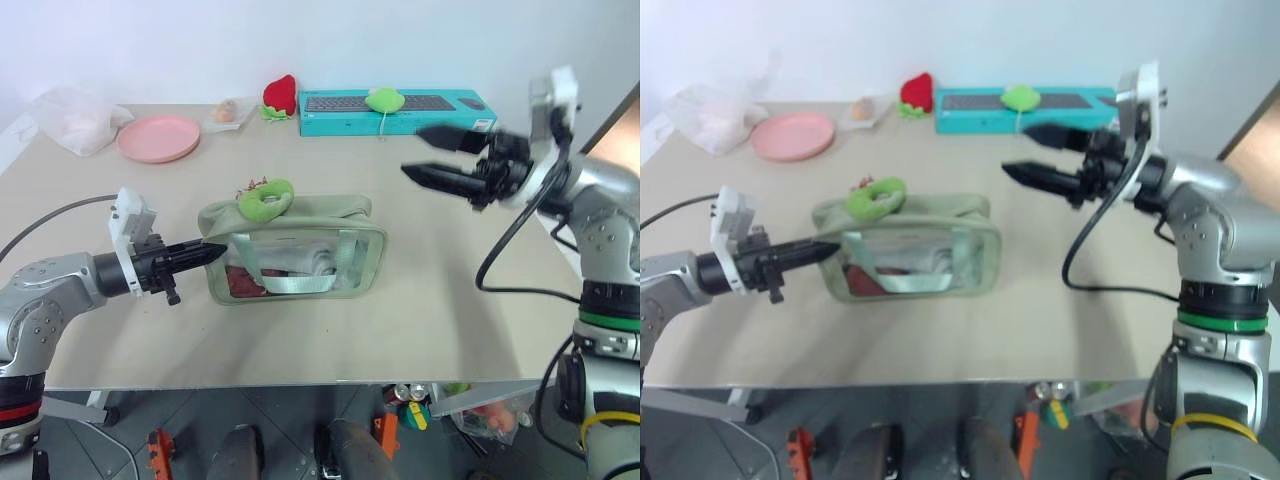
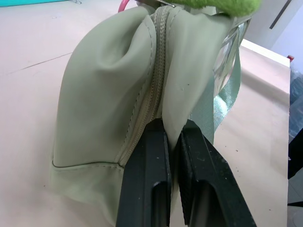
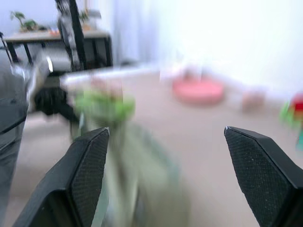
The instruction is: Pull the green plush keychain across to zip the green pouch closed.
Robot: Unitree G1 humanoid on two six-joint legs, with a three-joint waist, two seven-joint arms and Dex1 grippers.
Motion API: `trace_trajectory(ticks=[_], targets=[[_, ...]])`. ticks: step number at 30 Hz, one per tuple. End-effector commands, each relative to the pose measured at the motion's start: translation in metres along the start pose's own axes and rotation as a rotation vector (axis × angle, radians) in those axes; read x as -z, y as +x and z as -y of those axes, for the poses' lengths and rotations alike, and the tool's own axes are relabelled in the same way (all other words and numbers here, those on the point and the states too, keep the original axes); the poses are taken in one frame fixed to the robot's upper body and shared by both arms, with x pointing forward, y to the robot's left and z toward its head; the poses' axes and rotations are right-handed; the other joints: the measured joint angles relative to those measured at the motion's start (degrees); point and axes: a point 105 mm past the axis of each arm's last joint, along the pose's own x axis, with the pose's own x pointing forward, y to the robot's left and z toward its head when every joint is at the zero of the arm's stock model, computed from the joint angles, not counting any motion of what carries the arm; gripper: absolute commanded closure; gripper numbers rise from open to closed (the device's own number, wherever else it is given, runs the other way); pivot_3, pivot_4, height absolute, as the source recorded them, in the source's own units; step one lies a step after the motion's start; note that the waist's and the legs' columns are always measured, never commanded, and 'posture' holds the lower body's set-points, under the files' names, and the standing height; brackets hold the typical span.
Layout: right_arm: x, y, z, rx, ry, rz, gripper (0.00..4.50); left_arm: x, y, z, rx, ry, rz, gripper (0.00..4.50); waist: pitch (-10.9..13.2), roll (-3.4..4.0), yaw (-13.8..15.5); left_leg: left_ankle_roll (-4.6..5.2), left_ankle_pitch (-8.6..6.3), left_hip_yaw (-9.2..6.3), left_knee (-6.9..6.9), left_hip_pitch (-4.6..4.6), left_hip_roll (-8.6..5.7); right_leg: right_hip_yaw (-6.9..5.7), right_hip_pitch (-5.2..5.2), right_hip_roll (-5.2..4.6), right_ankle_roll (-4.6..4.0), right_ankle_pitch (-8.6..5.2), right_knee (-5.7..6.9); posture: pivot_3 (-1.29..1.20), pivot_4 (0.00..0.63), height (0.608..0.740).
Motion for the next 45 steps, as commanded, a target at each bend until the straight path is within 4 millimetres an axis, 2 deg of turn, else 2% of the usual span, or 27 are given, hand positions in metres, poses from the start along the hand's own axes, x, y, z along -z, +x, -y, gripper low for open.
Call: trace_trajectory(ticks=[1,3,4,6,11,15,24,28,38,42,45], targets=[[0.028,0.031,-0.003,-0.074,-0.147,-0.170,0.47,0.005,0.007,0.006,0.043,-0.001,-0.022,4.28,0.00,-0.01,0.05,0.00,0.00,0.00,0.00,-0.01,0.01,-0.01,0.00,0.00,0.00,0.00,0.00,0.00,0.150,0.740],[0.049,0.044,-0.001,-0.107,-0.244,-0.290,0.47,0.007,0.007,0.006,0.044,0.000,-0.030,4.28,-0.01,-0.01,0.13,0.00,0.00,0.00,0.00,-0.04,-0.01,-0.03,0.00,-0.05,0.00,-0.01,-0.01,0.00,0.150,0.740],[0.052,0.053,0.001,-0.118,-0.297,-0.316,0.47,0.007,0.007,0.006,0.044,0.000,-0.028,4.28,0.00,0.00,0.11,0.00,0.00,0.01,0.02,-0.08,-0.01,-0.05,-0.02,-0.10,0.01,-0.02,-0.02,0.00,0.150,0.740],[0.050,0.065,0.004,-0.142,-0.363,-0.324,0.47,0.006,0.007,0.008,0.044,0.001,-0.024,4.28,0.01,0.02,0.06,0.02,0.01,0.04,0.03,-0.23,-0.06,0.00,-0.13,-0.20,0.08,-0.01,-0.02,0.00,0.150,0.740],[0.048,0.077,-0.003,-0.223,-0.375,-0.290,0.47,0.005,0.005,0.011,0.046,-0.001,-0.017,4.28,0.01,0.01,0.12,0.18,-0.09,-0.05,0.08,-0.46,-0.18,-0.03,-0.21,-0.33,0.35,-0.13,-0.03,0.00,0.150,0.740],[0.044,0.082,-0.014,-0.312,-0.264,-0.226,0.47,0.005,0.003,0.012,0.041,-0.005,-0.015,4.28,0.01,0.01,0.09,0.24,-0.12,-0.05,0.09,-0.45,-0.18,-0.01,-0.20,-0.39,0.34,-0.13,-0.04,0.00,0.150,0.740],[0.034,0.082,-0.018,-0.415,-0.015,-0.115,0.47,0.005,0.004,0.013,0.042,-0.010,-0.014,4.28,0.01,0.01,0.09,0.24,-0.11,-0.09,0.19,-0.41,-0.14,-0.07,-0.15,-0.36,0.27,-0.08,-0.01,0.00,0.150,0.740],[0.040,0.091,-0.018,-0.426,0.014,-0.125,0.47,0.004,0.004,0.014,0.046,-0.013,-0.014,4.28,0.01,0.02,0.08,0.24,-0.11,-0.09,0.19,-0.40,-0.13,-0.08,-0.15,-0.34,0.26,-0.07,0.00,0.00,0.150,0.740],[0.041,0.114,-0.019,-0.441,0.071,-0.109,0.47,0.004,0.006,0.015,0.042,-0.019,-0.006,4.28,0.01,0.02,0.09,0.24,-0.11,-0.09,0.18,-0.42,-0.14,-0.07,-0.15,-0.36,0.27,-0.07,0.00,0.00,0.150,0.740],[0.042,0.117,-0.021,-0.453,0.077,-0.108,0.47,0.005,0.006,0.015,0.039,-0.021,-0.004,4.28,0.01,0.02,0.10,0.24,-0.11,-0.09,0.19,-0.42,-0.15,-0.07,-0.15,-0.39,0.27,-0.07,0.00,0.00,0.150,0.740],[0.047,0.118,-0.030,-0.514,0.095,-0.129,0.47,0.005,0.004,0.015,0.025,-0.024,0.003,4.28,0.01,0.02,0.08,0.24,-0.11,-0.08,0.19,-0.42,-0.16,-0.06,-0.15,-0.40,0.27,-0.07,0.00,0.00,0.150,0.740]])
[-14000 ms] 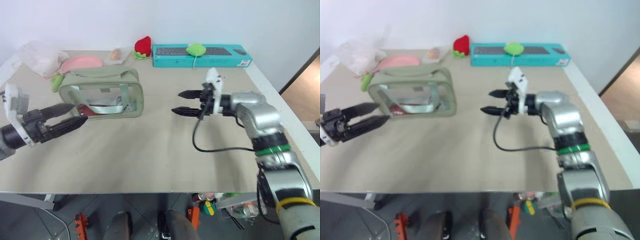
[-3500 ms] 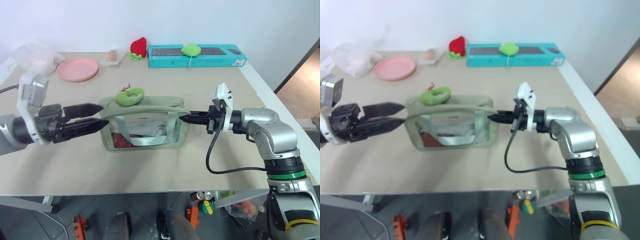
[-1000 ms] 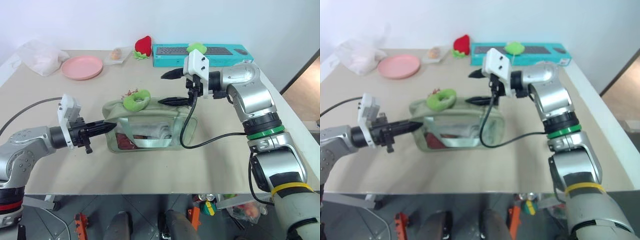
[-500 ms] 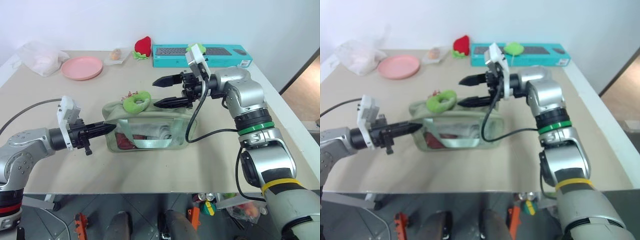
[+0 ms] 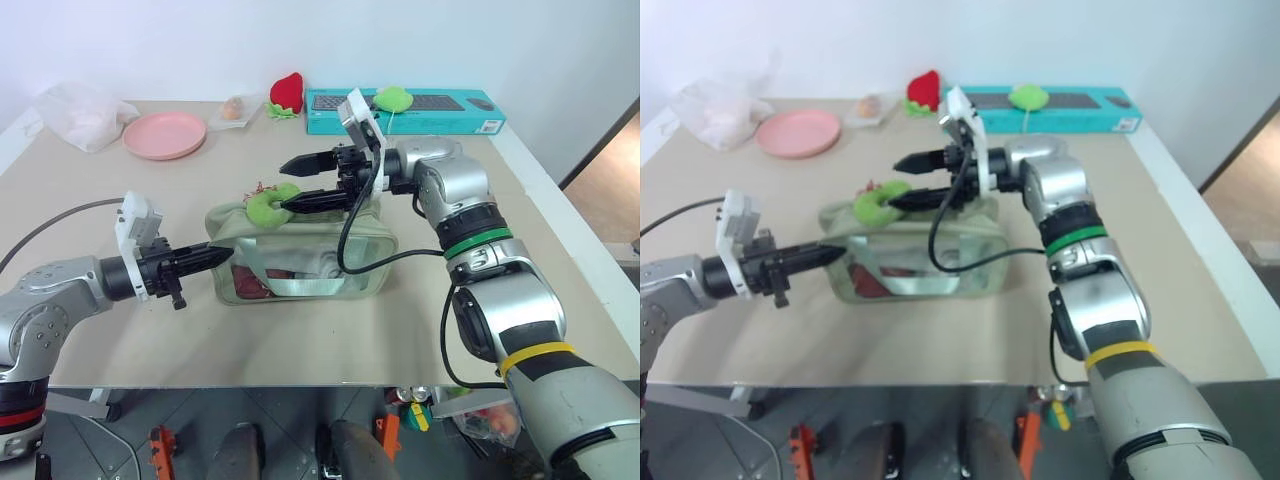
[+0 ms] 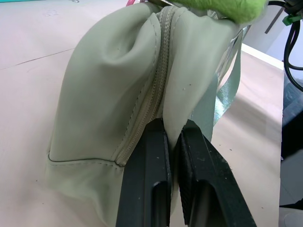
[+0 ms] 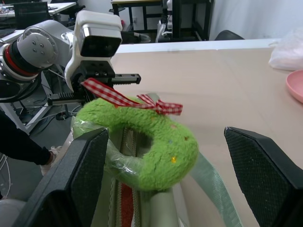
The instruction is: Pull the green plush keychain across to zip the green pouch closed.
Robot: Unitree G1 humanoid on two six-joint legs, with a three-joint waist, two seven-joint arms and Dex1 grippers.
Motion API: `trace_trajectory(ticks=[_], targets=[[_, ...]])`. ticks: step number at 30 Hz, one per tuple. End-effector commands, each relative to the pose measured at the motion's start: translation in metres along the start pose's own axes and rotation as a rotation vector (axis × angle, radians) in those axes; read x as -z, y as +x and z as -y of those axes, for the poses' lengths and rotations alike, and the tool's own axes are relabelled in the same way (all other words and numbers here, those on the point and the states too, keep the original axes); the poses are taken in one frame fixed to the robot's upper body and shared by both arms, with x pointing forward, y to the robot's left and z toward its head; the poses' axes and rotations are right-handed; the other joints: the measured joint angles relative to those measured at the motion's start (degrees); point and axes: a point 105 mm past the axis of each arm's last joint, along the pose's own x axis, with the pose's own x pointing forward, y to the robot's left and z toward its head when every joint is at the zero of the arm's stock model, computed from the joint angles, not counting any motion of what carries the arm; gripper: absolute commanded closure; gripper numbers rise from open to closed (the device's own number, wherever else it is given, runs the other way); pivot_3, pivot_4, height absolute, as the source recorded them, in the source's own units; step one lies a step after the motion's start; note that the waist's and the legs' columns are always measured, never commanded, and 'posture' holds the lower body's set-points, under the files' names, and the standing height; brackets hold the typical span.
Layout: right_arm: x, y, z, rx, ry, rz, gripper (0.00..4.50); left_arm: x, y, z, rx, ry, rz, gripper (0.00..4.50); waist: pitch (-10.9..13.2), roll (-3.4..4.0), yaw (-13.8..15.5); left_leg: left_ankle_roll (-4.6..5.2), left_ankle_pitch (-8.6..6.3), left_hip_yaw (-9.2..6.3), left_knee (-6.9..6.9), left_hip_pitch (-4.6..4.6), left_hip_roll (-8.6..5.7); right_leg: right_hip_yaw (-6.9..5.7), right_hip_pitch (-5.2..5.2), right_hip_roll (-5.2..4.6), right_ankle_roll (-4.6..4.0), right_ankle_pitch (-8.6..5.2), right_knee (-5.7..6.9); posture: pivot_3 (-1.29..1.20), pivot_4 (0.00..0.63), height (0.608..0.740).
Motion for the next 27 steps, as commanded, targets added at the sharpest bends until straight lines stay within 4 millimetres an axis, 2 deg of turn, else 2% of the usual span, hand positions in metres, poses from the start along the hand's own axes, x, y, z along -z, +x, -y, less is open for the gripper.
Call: trace_trajectory(ticks=[1,13,18,19,25,27], targets=[[-0.012,0.005,-0.008,-0.069,-0.037,-0.003,0.47,0.004,0.001,0.006,0.008,-0.005,-0.007,4.28,0.00,0.00,-0.01,0.00,0.00,-0.01,0.00,0.00,0.01,0.00,0.00,0.01,0.00,0.00,0.00,0.00,0.150,0.740],[0.000,0.010,-0.008,-0.071,-0.043,-0.048,0.47,0.003,0.002,0.005,-0.003,-0.004,0.004,4.28,0.00,0.00,0.00,0.00,0.00,-0.03,0.00,0.01,0.02,-0.03,0.00,0.03,-0.02,0.01,0.01,0.00,0.150,0.740],[-0.001,0.008,-0.008,-0.074,-0.037,-0.036,1.91,0.004,0.002,0.005,-0.008,-0.004,0.002,4.28,0.00,0.00,0.00,0.00,0.00,-0.03,0.00,0.01,0.02,-0.03,0.00,0.02,-0.02,0.01,0.01,0.00,0.150,0.740],[-0.001,0.008,-0.008,-0.075,-0.038,-0.035,2.37,0.004,0.002,0.005,-0.008,-0.004,0.001,4.28,0.00,0.00,0.00,0.00,0.00,-0.03,0.00,0.01,0.02,-0.03,0.00,0.02,-0.02,0.01,0.01,0.00,0.150,0.740],[0.001,0.007,-0.009,-0.079,-0.036,-0.038,4.46,0.005,0.003,0.005,-0.006,-0.004,0.001,4.28,0.00,0.00,0.00,0.00,0.00,-0.03,0.00,0.01,0.02,-0.03,0.00,0.02,-0.02,0.01,0.01,0.00,0.150,0.740],[0.002,0.007,-0.010,-0.081,-0.035,-0.038,4.49,0.005,0.003,0.005,-0.006,-0.004,0.000,4.28,0.00,0.00,0.00,0.00,0.00,-0.03,0.00,0.01,0.01,-0.03,0.01,0.02,-0.02,0.01,0.01,0.00,0.150,0.740]])
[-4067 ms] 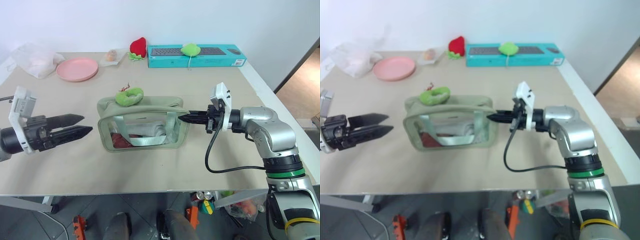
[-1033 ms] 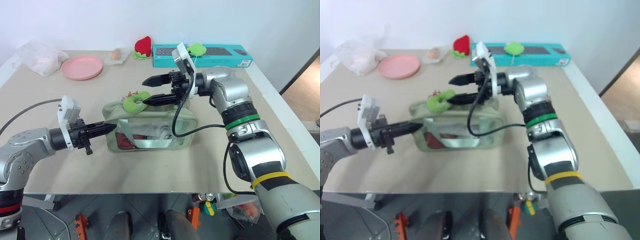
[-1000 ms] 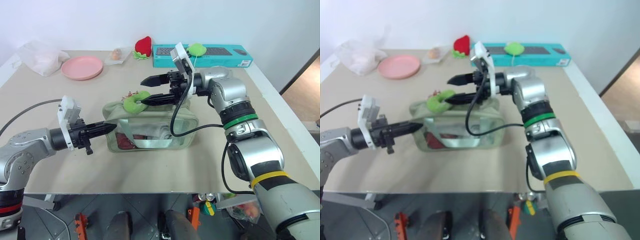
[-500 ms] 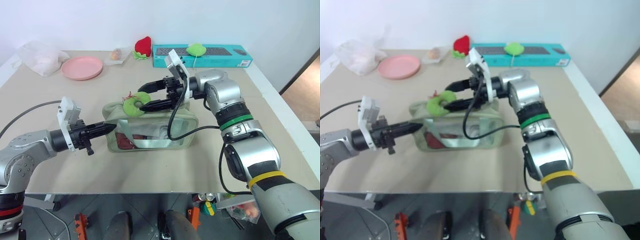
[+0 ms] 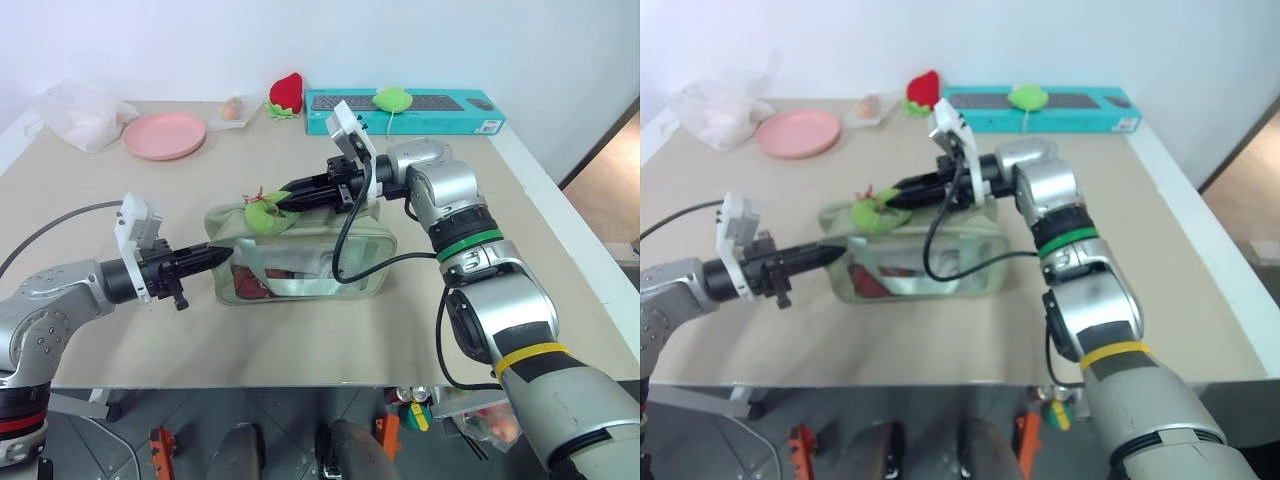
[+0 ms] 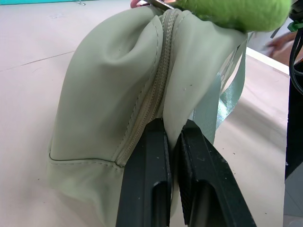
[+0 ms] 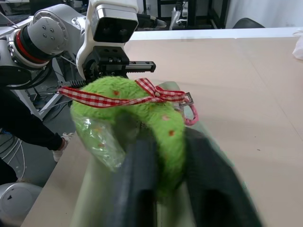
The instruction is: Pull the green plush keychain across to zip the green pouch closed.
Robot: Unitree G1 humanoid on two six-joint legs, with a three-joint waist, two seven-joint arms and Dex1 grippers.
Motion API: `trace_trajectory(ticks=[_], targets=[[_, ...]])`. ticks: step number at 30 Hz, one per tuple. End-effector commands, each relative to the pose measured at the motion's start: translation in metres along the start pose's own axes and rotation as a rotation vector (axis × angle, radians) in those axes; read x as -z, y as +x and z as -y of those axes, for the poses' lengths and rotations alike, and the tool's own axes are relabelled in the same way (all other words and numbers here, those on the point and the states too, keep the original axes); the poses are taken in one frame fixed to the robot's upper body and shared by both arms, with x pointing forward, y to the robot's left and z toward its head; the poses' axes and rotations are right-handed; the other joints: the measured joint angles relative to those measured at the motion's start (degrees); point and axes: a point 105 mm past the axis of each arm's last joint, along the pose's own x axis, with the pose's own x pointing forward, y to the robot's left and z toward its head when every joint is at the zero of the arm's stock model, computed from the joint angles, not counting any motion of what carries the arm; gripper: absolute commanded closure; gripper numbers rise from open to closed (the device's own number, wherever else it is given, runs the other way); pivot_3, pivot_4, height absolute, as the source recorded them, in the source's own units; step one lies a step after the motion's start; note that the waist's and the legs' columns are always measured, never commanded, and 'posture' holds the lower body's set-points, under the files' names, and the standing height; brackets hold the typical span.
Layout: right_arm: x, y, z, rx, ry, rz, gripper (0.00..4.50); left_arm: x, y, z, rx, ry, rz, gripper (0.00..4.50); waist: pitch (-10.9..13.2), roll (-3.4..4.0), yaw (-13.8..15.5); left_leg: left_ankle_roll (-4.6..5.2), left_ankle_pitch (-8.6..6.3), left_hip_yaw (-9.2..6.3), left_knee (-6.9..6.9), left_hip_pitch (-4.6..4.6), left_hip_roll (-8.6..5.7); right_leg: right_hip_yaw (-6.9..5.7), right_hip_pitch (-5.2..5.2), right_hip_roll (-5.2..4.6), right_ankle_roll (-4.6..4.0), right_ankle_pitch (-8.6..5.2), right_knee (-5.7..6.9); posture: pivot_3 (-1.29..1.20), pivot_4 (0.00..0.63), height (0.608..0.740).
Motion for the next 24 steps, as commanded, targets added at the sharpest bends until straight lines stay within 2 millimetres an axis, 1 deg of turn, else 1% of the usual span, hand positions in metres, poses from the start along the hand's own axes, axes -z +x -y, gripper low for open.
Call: trace_trajectory(ticks=[1,3,6,8,9,10,11,15,16,17,18,19,21,23,24], targets=[[-0.005,-0.002,-0.003,-0.021,-0.029,0.011,4.49,0.004,0.002,0.005,0.018,0.002,-0.015,4.28,0.00,0.00,0.00,0.00,0.00,0.00,0.00,0.00,0.00,0.00,0.00,0.00,0.00,0.00,0.00,0.00,0.150,0.740],[-0.005,-0.004,-0.003,-0.019,-0.030,0.012,4.49,0.004,0.003,0.005,0.019,0.002,-0.015,4.28,0.00,0.00,0.00,0.00,0.00,0.00,0.00,0.00,0.00,0.00,0.00,0.00,0.00,0.00,0.00,0.00,0.150,0.740],[-0.008,-0.013,0.001,0.030,-0.053,0.011,4.49,0.003,0.004,0.005,0.022,0.001,-0.015,4.28,0.00,0.00,0.02,0.00,0.00,0.00,0.00,0.00,-0.01,0.00,0.00,-0.01,0.00,0.00,0.00,0.00,0.150,0.740],[-0.017,-0.034,0.011,0.138,-0.074,0.016,4.49,0.003,0.004,0.006,0.025,0.000,-0.014,4.28,0.00,0.00,0.15,0.00,0.00,0.00,0.00,-0.01,-0.02,0.00,0.01,-0.02,0.01,0.00,0.00,0.00,0.150,0.740],[-0.024,-0.050,0.012,0.181,-0.085,0.023,4.49,0.004,0.005,0.006,0.027,-0.001,-0.014,4.28,0.00,0.00,0.19,0.00,0.00,-0.01,0.01,-0.03,-0.06,-0.01,0.01,-0.06,0.01,0.00,0.00,0.00,0.150,0.740],[-0.029,-0.061,0.012,0.204,-0.093,0.028,4.49,0.004,0.005,0.006,0.028,-0.001,-0.014,4.28,0.00,0.00,0.23,0.00,0.00,-0.01,0.01,-0.03,-0.09,-0.02,0.01,-0.10,0.03,-0.01,0.00,0.00,0.150,0.740],[-0.032,-0.071,0.010,0.222,-0.106,0.024,4.49,0.004,0.005,0.006,0.030,-0.002,-0.014,4.28,0.00,0.00,0.27,0.00,0.00,-0.01,0.01,-0.04,-0.12,-0.03,0.01,-0.12,0.04,-0.02,0.00,0.00,0.150,0.740],[-0.039,-0.124,0.004,0.362,-0.168,-0.050,4.49,0.006,0.008,0.007,0.041,-0.010,-0.015,4.28,0.01,0.01,0.17,0.04,-0.02,0.02,-0.01,-0.05,-0.21,0.03,0.00,-0.20,0.13,-0.06,-0.02,0.00,0.150,0.740],[-0.038,-0.134,0.001,0.390,-0.178,-0.079,4.49,0.007,0.008,0.008,0.044,-0.012,-0.015,4.28,0.01,0.01,0.19,0.04,-0.03,0.00,-0.03,-0.05,-0.22,0.01,0.00,-0.19,0.13,-0.08,-0.03,0.00,0.150,0.740],[-0.038,-0.140,-0.001,0.405,-0.184,-0.097,4.49,0.007,0.008,0.008,0.045,-0.013,-0.015,4.28,0.01,0.01,0.21,0.04,-0.03,0.00,-0.03,-0.05,-0.22,0.01,0.00,-0.18,0.13,-0.08,-0.03,0.00,0.150,0.740],[-0.032,-0.157,-0.006,0.462,-0.201,-0.171,4.49,0.008,0.008,0.008,0.046,-0.015,-0.015,4.28,0.01,0.01,0.31,0.05,-0.03,-0.01,-0.03,-0.05,-0.23,-0.01,0.00,-0.19,0.13,-0.08,-0.03,0.00,0.150,0.740],[-0.022,-0.177,-0.009,0.532,-0.212,-0.268,4.49,0.008,0.008,0.008,0.046,-0.017,-0.016,4.28,0.01,0.01,0.31,0.04,-0.03,0.00,-0.02,-0.05,-0.26,-0.02,0.03,-0.22,0.14,-0.09,-0.03,0.00,0.150,0.740],[-0.001,-0.209,-0.017,0.642,-0.210,-0.449,4.49,0.009,0.008,0.009,0.046,-0.021,-0.017,4.28,0.01,0.01,0.86,0.05,-0.02,-0.01,-0.01,-0.04,-0.33,-0.05,0.05,-0.28,0.17,-0.10,-0.03,0.00,0.150,0.740],[0.018,-0.224,-0.022,0.691,-0.187,-0.551,4.49,0.010,0.007,0.009,0.046,-0.025,-0.017,4.28,0.00,0.01,1.29,0.09,-0.04,0.05,0.00,-0.08,-0.44,-0.09,0.04,-0.45,0.29,-0.18,-0.04,0.00,0.150,0.740],[0.028,-0.227,-0.025,0.699,-0.168,-0.590,4.49,0.010,0.006,0.010,0.045,-0.027,-0.017,4.28,-0.03,0.07,1.23,0.15,-0.08,0.10,-0.01,-0.03,-0.45,0.05,0.03,-0.46,0.30,-0.19,-0.04,0.00,0.150,0.740]])
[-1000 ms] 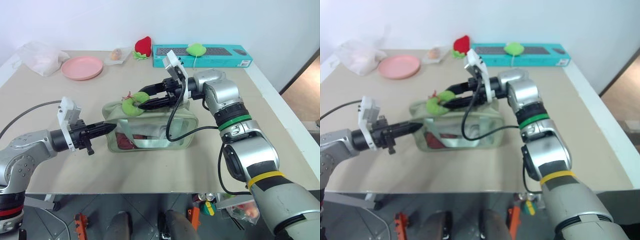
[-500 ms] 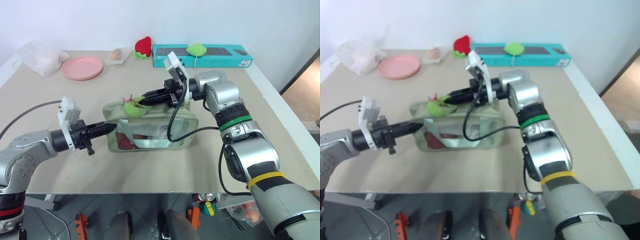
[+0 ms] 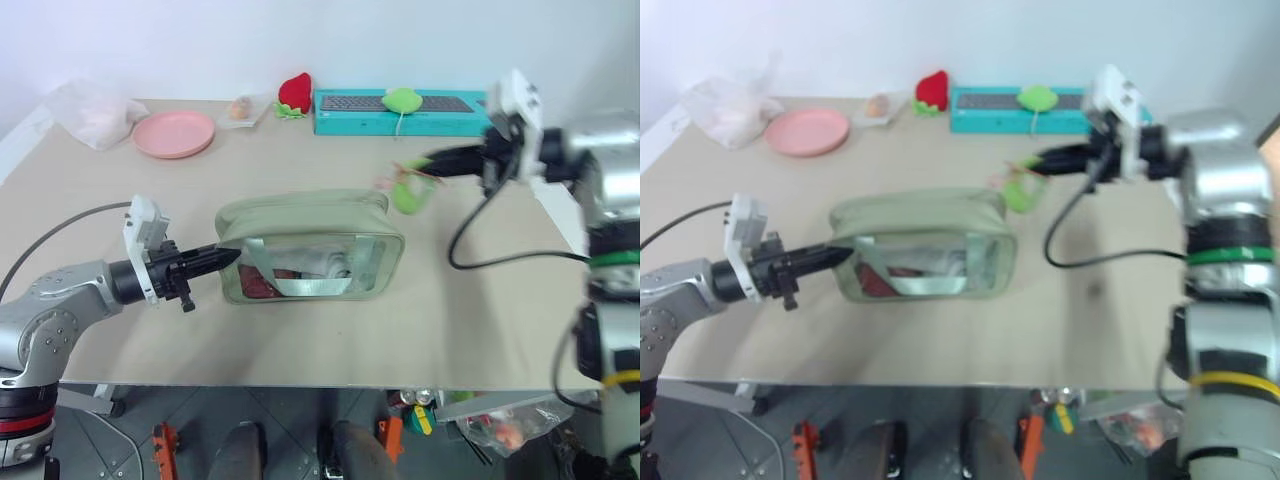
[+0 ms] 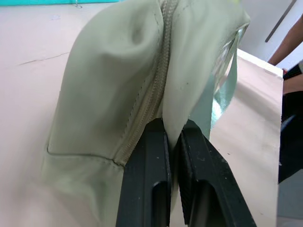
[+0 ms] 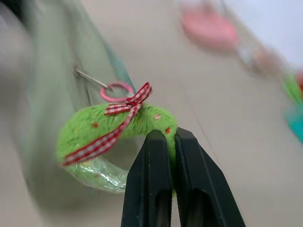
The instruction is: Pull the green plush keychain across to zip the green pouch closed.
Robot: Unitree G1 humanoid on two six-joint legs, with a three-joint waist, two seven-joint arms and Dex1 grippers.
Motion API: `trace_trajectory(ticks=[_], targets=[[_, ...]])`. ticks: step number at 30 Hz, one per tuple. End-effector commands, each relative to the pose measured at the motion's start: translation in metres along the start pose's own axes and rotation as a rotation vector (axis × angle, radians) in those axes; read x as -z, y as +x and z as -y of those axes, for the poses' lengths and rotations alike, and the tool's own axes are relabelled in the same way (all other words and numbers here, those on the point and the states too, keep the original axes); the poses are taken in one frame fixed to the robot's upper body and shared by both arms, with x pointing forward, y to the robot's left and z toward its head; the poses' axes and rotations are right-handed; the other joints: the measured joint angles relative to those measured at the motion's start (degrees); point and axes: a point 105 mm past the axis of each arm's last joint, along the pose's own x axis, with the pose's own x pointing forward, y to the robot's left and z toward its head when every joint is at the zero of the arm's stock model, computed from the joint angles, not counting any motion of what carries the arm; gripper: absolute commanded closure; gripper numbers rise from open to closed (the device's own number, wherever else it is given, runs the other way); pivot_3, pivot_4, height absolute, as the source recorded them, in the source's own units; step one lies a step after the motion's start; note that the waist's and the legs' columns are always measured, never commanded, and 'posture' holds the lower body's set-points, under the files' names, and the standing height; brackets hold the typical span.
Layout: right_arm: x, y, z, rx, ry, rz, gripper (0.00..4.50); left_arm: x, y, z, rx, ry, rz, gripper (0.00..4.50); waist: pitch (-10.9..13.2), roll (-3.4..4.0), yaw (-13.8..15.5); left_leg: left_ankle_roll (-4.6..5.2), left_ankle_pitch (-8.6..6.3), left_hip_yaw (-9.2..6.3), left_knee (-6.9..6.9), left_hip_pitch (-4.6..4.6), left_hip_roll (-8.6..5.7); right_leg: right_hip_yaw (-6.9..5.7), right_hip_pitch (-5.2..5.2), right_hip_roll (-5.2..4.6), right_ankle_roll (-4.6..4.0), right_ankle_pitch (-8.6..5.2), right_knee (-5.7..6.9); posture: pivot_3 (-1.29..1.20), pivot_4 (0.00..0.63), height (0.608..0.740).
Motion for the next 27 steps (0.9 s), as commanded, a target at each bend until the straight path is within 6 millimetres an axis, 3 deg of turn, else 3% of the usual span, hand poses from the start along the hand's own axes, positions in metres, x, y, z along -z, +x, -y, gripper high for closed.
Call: trace_trajectory(ticks=[1,4,8,10,12,14,18,22,23,27], targets=[[0.020,-0.006,-0.002,0.069,-0.060,-0.135,4.49,0.008,0.000,0.004,0.010,-0.020,-0.026,4.28,-0.03,0.06,-0.39,0.02,-0.01,0.03,0.00,0.05,-0.01,0.07,0.01,0.01,0.00,0.00,0.00,0.00,0.150,0.740],[0.054,0.016,-0.025,0.038,-0.052,-0.214,4.49,0.009,-0.003,0.004,0.004,-0.026,-0.026,4.28,-0.05,0.05,-1.02,0.02,-0.01,0.06,0.00,0.17,0.07,0.16,0.06,0.14,0.02,0.05,0.02,0.00,0.150,0.740],[0.097,0.082,-0.077,-0.026,-0.001,-0.253,4.49,0.008,-0.007,0.004,-0.005,-0.033,-0.025,4.28,-0.07,0.01,-1.41,-0.02,0.01,0.05,-0.02,0.52,0.11,0.18,0.34,0.28,-0.04,0.08,0.04,0.00,0.150,0.740],[0.102,0.110,-0.108,-0.084,0.055,-0.201,4.49,0.005,-0.007,0.003,-0.012,-0.040,-0.016,4.28,-0.09,0.04,-1.54,-0.07,0.04,0.03,-0.04,0.72,0.14,0.18,0.51,0.36,-0.07,0.10,0.04,0.00,0.150,0.740],[0.097,0.120,-0.115,-0.079,0.081,-0.163,4.49,0.004,-0.007,0.003,-0.013,-0.045,-0.012,4.28,-0.27,-0.22,-1.75,-0.10,0.04,0.02,-0.07,1.10,0.23,0.18,0.88,0.44,-0.09,0.08,0.04,0.00,0.150,0.740],[0.091,0.121,-0.116,-0.076,0.087,-0.142,4.49,0.004,-0.007,0.002,-0.015,-0.050,-0.012,4.28,-0.36,-0.37,-1.77,-0.12,0.03,0.00,-0.07,1.27,0.41,0.13,1.03,0.48,-0.15,0.07,0.04,0.00,0.150,0.740],[0.069,0.105,-0.087,0.010,0.126,-0.050,4.49,0.003,-0.007,-0.008,-0.072,-0.064,-0.003,4.28,-0.36,-0.37,-1.75,-0.12,0.04,0.00,-0.07,1.34,0.40,0.14,1.07,0.49,-0.44,-0.03,0.04,0.00,0.150,0.740],[0.038,0.070,-0.067,0.008,0.223,0.099,3.37,0.001,-0.006,-0.008,-0.066,-0.060,-0.001,4.28,-0.24,-0.18,-1.51,-0.12,0.03,0.03,-0.16,1.20,0.36,0.20,0.92,0.48,-0.30,0.07,0.04,0.00,0.150,0.740],[0.032,0.062,-0.066,0.000,0.237,0.125,2.98,0.000,-0.005,-0.008,-0.065,-0.068,0.007,3.69,-0.24,-0.18,-1.41,-0.12,0.02,0.03,-0.21,1.12,0.34,0.19,0.85,0.47,-0.32,0.02,0.03,0.00,0.150,0.740],[0.015,0.036,-0.060,-0.002,0.283,0.209,1.62,-0.007,-0.004,0.000,-0.011,-0.086,0.029,2.50,-0.23,-0.18,-1.35,-0.20,-0.10,-0.04,-0.24,0.86,0.37,0.13,0.64,0.50,-0.32,-0.13,0.01,0.00,0.150,0.740]])
